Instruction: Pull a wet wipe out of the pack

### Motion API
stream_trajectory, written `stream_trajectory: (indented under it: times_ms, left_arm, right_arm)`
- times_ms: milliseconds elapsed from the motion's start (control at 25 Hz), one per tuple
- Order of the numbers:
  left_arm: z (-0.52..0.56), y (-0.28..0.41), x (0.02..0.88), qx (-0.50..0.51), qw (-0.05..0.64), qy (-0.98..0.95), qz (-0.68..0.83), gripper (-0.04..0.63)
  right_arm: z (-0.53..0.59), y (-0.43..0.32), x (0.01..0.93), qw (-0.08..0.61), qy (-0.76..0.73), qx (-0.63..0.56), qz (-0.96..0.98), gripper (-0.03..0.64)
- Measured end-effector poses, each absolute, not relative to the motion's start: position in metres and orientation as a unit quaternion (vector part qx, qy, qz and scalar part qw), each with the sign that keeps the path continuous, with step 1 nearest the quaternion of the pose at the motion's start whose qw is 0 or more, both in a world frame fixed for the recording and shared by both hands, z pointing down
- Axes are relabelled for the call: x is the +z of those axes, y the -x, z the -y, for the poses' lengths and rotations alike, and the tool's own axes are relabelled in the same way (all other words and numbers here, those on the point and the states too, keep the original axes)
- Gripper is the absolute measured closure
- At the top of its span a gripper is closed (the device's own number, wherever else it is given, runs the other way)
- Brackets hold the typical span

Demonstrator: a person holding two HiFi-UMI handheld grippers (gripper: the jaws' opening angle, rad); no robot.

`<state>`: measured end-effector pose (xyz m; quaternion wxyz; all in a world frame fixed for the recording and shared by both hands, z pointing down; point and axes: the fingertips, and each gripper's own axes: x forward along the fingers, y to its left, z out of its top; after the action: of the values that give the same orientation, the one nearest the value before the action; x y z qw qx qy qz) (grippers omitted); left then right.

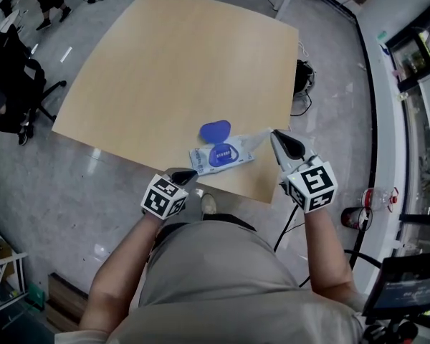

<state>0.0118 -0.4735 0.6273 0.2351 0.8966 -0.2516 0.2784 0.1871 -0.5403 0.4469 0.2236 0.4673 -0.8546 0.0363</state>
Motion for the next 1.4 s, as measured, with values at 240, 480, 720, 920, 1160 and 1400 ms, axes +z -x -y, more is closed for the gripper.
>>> stream_trajectory:
  times_ms: [240,480,720,920,1160,1400]
  left_arm:
    - [0.437,0.044,0.567,0.230,0.222,-0.910,0.263,0.589]
    - [0.386,0.103,0.513,0.182,0.204,-0.921,0.279,0.589]
    - [0.322,0.141,0.474,0.154,0.184,-0.934,0.264,0.589]
    - [0.275,0.144,0.454,0.141,0.165,-0.947,0.235,0.589]
    - [0.229,0.136,0.428,0.130,0.136,-0.954,0.234,0.589]
    - [0.172,0.091,0.407,0.127,0.110,-0.956,0.239,0.589]
  right_arm:
    - [0.493,-0.157,0.420,0.200,-0.488,0.037,0.849,0.612]
    - [0.425,-0.118,0.408,0.193,-0.499,0.036,0.844,0.612]
    - [0.346,-0.082,0.401,0.175,-0.514,0.056,0.838,0.612]
    - [0.284,-0.055,0.391,0.163,-0.513,0.065,0.840,0.612]
    - [0.228,-0.048,0.377,0.164,-0.495,0.047,0.852,0.611]
    - [0.162,-0.083,0.372,0.156,-0.477,0.039,0.864,0.612]
